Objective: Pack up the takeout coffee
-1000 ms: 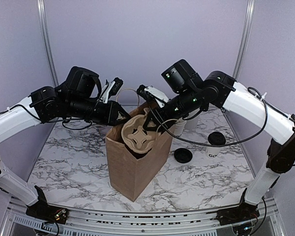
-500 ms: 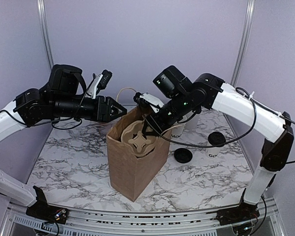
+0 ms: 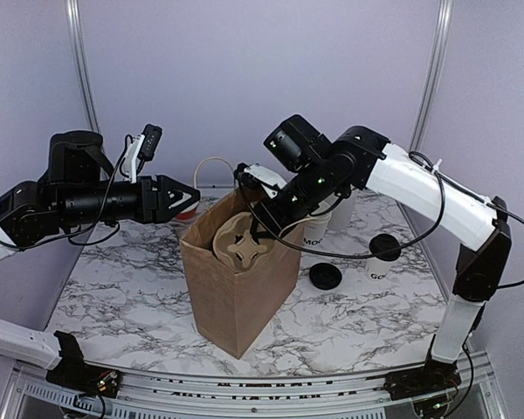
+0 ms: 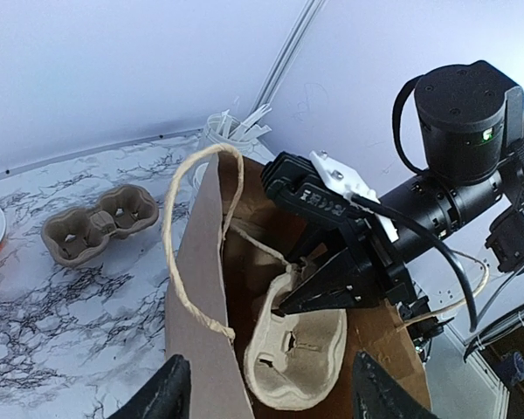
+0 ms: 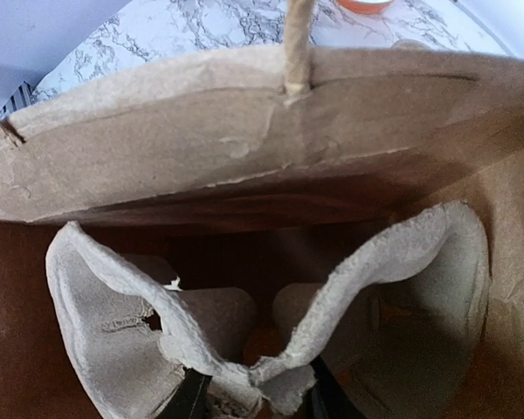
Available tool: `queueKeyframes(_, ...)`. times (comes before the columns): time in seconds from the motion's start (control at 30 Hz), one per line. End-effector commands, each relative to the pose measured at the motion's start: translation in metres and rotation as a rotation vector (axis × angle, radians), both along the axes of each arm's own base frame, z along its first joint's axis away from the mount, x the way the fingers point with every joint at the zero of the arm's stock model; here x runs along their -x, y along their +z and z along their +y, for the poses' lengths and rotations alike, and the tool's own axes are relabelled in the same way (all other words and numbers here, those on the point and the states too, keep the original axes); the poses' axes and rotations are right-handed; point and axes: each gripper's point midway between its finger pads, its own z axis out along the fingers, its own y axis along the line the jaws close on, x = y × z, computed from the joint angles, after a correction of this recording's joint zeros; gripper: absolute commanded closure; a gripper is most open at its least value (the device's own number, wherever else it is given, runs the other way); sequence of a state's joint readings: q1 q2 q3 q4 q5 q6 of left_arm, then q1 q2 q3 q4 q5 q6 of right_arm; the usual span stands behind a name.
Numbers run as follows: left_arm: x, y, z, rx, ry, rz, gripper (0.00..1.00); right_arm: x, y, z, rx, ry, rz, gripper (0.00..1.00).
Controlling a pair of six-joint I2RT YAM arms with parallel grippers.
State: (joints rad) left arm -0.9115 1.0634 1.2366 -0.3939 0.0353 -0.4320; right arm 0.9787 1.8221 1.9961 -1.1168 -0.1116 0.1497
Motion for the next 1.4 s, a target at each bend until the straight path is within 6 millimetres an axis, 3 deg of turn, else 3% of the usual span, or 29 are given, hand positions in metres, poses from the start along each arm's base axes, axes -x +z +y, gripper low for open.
queueKeyframes(0.0,-0.004,-0.004,0.000,-0.015,0.010,-0.038,0.38,-0.002,0.003,0.002,0.015,-0.017,-0.002,0.71)
queueKeyframes(0.43,0.004,-0.027,-0.023,-0.074,-0.125,-0.029,0.58,-0.003,-0.018,0.003,0.104,-0.033,0.019,0.71)
queueKeyframes(0.73,0.010,-0.032,-0.038,-0.068,-0.205,-0.003,0.71,-0.005,-0.025,-0.001,0.160,-0.039,0.023,0.72)
queueKeyframes(1.37,0.013,-0.029,-0.043,-0.047,-0.236,-0.004,0.77,-0.003,-0.037,0.001,0.217,-0.027,0.024,0.70)
